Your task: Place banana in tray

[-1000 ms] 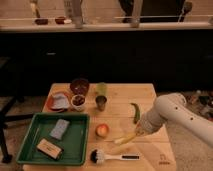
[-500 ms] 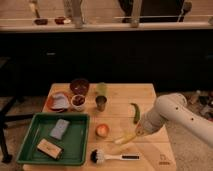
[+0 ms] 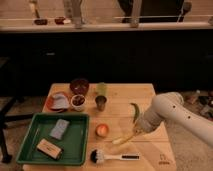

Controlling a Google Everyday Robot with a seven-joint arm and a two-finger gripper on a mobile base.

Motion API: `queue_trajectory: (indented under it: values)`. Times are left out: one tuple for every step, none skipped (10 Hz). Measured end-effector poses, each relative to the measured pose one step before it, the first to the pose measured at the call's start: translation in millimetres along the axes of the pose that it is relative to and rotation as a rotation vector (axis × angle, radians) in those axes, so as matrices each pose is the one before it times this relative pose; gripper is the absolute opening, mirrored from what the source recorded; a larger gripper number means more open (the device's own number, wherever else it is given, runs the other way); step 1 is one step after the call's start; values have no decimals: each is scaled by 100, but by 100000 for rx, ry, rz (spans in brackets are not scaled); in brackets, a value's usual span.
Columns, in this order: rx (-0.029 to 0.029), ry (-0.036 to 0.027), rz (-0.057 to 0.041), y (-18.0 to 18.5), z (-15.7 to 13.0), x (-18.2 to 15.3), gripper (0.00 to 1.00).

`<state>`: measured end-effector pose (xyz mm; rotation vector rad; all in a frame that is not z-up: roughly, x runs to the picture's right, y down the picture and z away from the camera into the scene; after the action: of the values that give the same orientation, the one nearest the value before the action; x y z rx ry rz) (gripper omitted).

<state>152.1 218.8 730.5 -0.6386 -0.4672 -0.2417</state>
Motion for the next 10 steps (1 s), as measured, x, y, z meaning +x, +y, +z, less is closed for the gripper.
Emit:
queue_trajectory:
  values:
    - [-405, -815, -3616, -725, 426, -1340, 2]
    - [-711, -1180, -4998, -1093, 718, -2055, 2]
    - [-799, -916, -4403, -987, 616, -1668, 2]
    - [-989, -1305, -5993, -1322, 685, -1990, 2]
    - [-742, -1070, -4936, -1065, 459, -1390, 2]
    - [-969, -1072, -5304, -1169, 389, -1362, 2]
    - [-919, -857, -4504, -1074, 260, -1118, 2]
    - [-952, -859, -4504, -1205, 184, -1137, 2]
    - [-793, -700, -3384, -930, 188, -791, 2]
    - [-1030, -500, -2209, -562, 173, -514, 2]
